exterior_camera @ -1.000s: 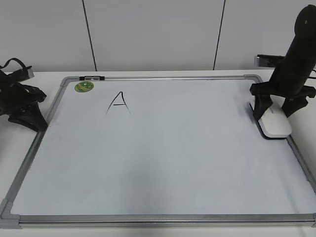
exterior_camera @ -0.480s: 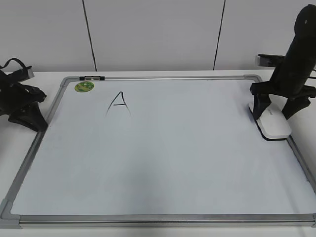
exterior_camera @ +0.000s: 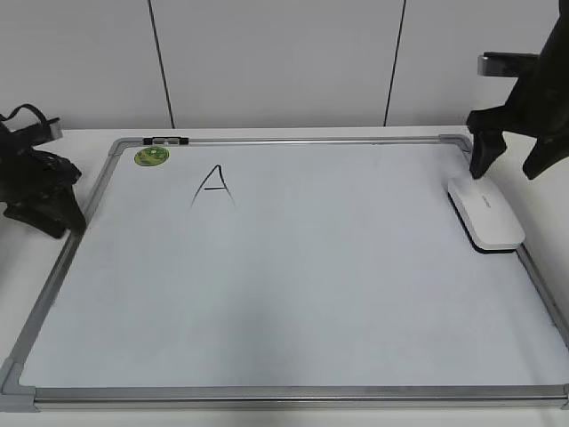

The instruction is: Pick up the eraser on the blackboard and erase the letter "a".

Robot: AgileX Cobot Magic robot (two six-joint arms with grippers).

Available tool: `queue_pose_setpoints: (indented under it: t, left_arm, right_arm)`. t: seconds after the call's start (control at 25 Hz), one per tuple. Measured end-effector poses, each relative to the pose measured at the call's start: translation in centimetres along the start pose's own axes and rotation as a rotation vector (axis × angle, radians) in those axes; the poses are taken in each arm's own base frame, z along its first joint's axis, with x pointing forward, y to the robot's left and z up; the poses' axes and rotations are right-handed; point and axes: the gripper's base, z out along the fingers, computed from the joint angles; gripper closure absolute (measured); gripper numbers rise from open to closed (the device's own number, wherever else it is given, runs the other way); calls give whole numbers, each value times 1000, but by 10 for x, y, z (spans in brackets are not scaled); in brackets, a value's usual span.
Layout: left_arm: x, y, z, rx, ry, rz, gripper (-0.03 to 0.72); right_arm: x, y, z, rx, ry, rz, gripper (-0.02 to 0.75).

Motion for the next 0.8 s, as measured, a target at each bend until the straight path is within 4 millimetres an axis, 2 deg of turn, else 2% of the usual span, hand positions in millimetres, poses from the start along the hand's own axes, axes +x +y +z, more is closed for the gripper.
queue_pose_setpoints:
  t: [0.16, 0.24, 0.36, 0.56, 0.8]
  left_arm:
    - [-13, -6, -20, -2, -21, 18, 293]
    - [-22, -10, -34, -11, -68, 10, 274]
    - [-23, -18, -54, -20, -116, 5, 266]
    - [-15, -47, -108, -53, -214, 58, 264]
    - [13, -88, -182, -140, -353, 132, 264]
  right_arm:
    - [2, 2, -22, 4, -48, -4, 131]
    - [4, 4, -38, 7, -80, -7, 139]
    - [9, 7, -64, 11, -137, -13, 143]
    - [24, 13, -118, 21, -249, -24, 144]
    - [58, 22, -191, 35, -412, -40, 146]
